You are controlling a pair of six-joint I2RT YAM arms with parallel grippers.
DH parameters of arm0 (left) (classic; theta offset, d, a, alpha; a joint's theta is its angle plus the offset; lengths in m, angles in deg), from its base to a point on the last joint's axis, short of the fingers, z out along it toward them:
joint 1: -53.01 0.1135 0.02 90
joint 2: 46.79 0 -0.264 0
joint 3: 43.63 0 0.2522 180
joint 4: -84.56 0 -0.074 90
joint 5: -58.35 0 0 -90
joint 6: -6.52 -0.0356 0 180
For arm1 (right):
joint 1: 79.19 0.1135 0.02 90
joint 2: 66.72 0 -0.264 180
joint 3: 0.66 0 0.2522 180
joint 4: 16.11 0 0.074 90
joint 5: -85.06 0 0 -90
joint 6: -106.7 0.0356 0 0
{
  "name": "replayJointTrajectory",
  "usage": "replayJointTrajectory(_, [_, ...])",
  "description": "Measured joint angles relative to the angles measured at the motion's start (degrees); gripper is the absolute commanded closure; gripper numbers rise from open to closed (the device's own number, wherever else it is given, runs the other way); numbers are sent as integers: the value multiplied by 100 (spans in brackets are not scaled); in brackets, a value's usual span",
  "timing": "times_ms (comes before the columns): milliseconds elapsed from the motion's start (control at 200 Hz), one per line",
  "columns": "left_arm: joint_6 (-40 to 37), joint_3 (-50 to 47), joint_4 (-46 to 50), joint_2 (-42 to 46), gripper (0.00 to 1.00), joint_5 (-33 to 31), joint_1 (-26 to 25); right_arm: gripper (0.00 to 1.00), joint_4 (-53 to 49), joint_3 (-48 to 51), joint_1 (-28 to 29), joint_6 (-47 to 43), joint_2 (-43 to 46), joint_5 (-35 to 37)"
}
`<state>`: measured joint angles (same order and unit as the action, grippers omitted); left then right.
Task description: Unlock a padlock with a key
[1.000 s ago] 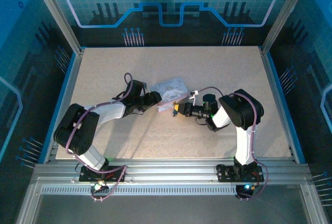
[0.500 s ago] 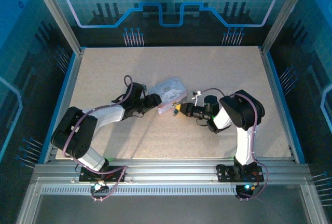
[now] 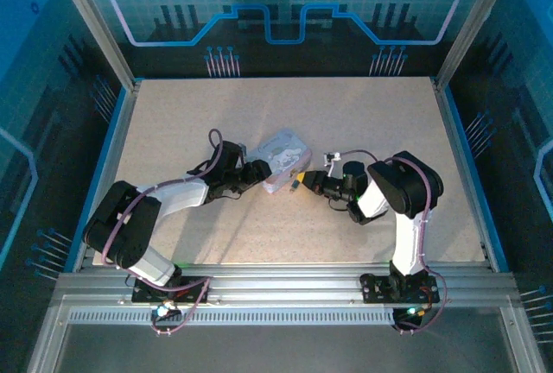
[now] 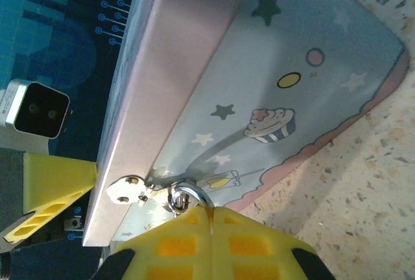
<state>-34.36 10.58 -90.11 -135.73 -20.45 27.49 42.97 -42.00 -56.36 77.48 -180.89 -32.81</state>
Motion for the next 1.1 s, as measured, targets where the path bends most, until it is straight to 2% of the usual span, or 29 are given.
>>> replayJointTrajectory(565, [48,-66,-33,50,32,0,-2,100,-343,44,0,245,319,809])
replayJointTrajectory(850, [2,-63,13,52,31,111,225,100,-1534,308,-2,-391,1947,1121])
replayJointTrajectory(1100, [-146,107,85,-72,29,177,564,100,-3567,269,-2,-1296,3617,1130])
